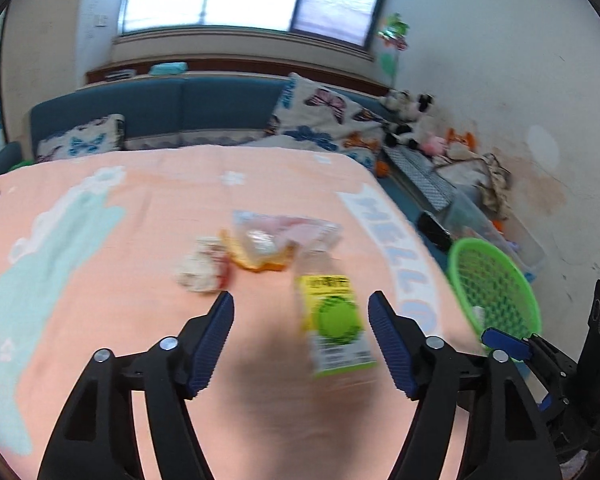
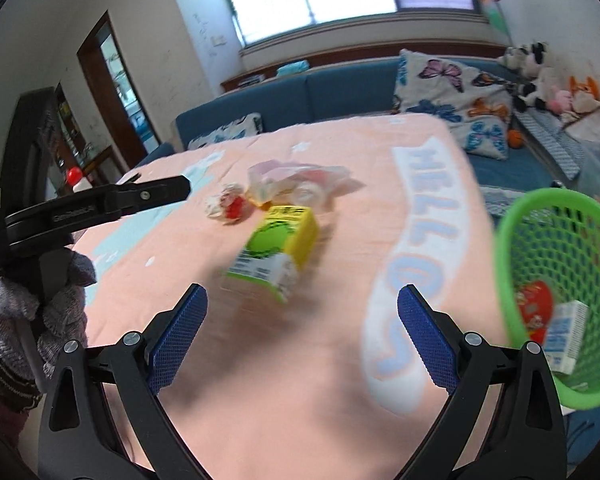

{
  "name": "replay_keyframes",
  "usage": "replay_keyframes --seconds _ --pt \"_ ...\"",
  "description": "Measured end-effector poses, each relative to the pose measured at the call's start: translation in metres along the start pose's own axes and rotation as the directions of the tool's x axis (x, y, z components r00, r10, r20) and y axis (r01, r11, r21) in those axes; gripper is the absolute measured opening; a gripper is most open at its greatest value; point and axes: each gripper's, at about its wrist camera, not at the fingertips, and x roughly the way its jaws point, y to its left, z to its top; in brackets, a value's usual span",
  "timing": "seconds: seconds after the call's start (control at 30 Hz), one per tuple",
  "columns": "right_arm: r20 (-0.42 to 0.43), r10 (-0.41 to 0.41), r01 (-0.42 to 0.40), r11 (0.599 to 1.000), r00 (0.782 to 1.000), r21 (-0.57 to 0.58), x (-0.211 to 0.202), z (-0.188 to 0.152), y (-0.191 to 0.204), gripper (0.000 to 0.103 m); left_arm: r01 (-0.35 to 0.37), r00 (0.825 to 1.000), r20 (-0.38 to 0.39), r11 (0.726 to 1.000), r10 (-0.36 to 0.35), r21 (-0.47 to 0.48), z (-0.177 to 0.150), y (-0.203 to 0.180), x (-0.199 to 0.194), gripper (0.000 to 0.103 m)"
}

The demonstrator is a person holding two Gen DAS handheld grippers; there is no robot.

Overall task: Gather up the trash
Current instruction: 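Reach the right gripper to the yellow-green juice bottle and grasp it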

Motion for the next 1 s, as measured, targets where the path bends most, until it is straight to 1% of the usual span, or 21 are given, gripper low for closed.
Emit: replay_keyframes --seconds 0.07,0.17,0.3,0.37,0.47,0.6,0.67,0.87,1.0 --pt "-0.024 0.006 -0.007 1.000 1.000 -0.003 0.016 0.006 0.009 0.095 -0.015 1.000 0.007 1.000 0.015 -0.009 0.000 0.013 -0.005 0.068" --pt "-0.061 0.010 -0.011 1.000 0.998 -0.003 0.039 0.011 0.020 0.093 -0.046 0.999 0.020 0.998 0.047 -0.032 -0.001 0.034 -0.013 0.072" --pt "-0.099 0.008 -0.005 1.000 0.995 0.027 0.065 0.018 0.027 0.088 -0.060 0.998 0.027 0.997 0.062 -0.052 -0.002 0.054 -0.019 0.072" --pt "-0.117 -0.001 0.006 0.999 0.993 0.043 0.078 0.021 0.029 0.086 -0.069 0.997 0.030 0.996 0.071 -0.061 -0.002 0.062 -0.020 0.072" --pt "-0.141 -0.036 0.042 0.998 0.989 0.040 0.097 0.028 0.032 0.083 -0.075 0.997 0.026 0.994 0.077 -0.074 -0.004 0.073 -0.019 0.072" --pt "-0.172 -0.059 0.072 0.995 0.983 0.066 0.118 0.033 0.030 0.078 -0.082 0.996 0.019 0.993 0.084 -0.081 -0.006 0.081 -0.015 0.072" --pt "-0.189 -0.062 0.079 0.994 0.980 0.080 0.128 0.036 0.027 0.077 -0.080 0.997 0.014 0.993 0.081 -0.083 -0.007 0.084 -0.012 0.072" --pt "-0.232 -0.106 0.127 0.989 0.967 0.076 0.148 0.038 0.022 0.075 -0.080 0.997 0.003 0.992 0.081 -0.093 -0.009 0.087 0.000 0.072" --pt "-0.256 -0.112 0.136 0.988 0.960 0.079 0.156 0.036 0.018 0.070 -0.080 0.997 -0.004 0.992 0.080 -0.094 -0.007 0.087 0.010 0.072"
